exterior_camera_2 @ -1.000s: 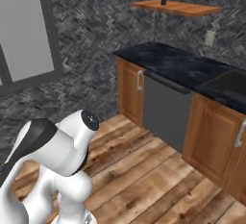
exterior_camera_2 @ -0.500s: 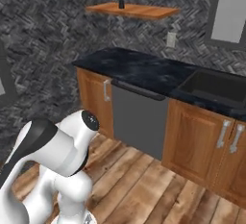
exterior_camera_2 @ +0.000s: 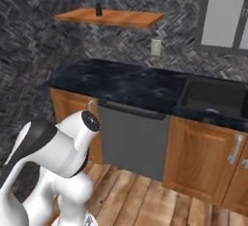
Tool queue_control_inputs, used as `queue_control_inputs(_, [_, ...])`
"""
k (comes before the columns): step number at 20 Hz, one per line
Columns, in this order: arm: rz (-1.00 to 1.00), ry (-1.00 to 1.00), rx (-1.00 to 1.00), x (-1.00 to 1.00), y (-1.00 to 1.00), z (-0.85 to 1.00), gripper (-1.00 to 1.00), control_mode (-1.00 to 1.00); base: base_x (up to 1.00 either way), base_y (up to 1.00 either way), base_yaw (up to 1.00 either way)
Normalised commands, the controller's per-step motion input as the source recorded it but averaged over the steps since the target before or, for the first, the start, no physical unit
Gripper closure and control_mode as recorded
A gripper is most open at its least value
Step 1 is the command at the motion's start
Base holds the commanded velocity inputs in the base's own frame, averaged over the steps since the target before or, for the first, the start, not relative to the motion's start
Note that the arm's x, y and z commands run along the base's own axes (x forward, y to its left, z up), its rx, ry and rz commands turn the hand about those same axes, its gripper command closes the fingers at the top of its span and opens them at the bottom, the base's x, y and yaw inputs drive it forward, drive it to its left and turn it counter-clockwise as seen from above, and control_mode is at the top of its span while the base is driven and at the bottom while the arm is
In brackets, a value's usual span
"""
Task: Collect the turmeric, mayonnaise, and shaker from the cabinet and place them next to the stove.
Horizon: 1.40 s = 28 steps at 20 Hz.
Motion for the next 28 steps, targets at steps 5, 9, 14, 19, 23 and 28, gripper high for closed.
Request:
queue_control_inputs(5, [0.0,0.0,0.0,0.0,0.0,0.0,-1.0,1.0,1.0,0.46,-0.4])
queue_control_inputs(9, [0.0,0.0,0.0,0.0,0.0,0.0,-1.0,1.0,1.0,0.42,-0.39])
queue_control_inputs(14, [0.0,0.0,0.0,0.0,0.0,0.0,-1.0,1.0,0.94,0.51,-0.29])
queue_control_inputs(19, [0.0,0.0,0.0,0.0,0.0,0.0,-1.0,1.0,0.88,0.45,0.01])
queue_control_inputs(23, [0.0,0.0,0.0,0.0,0.0,0.0,-1.0,1.0,0.88,0.32,0.17])
queue_control_inputs(28, [0.06,-0.04,0.03,0.19,0.11,0.21,-1.0,-1.0,0.44,0.22,0.12])
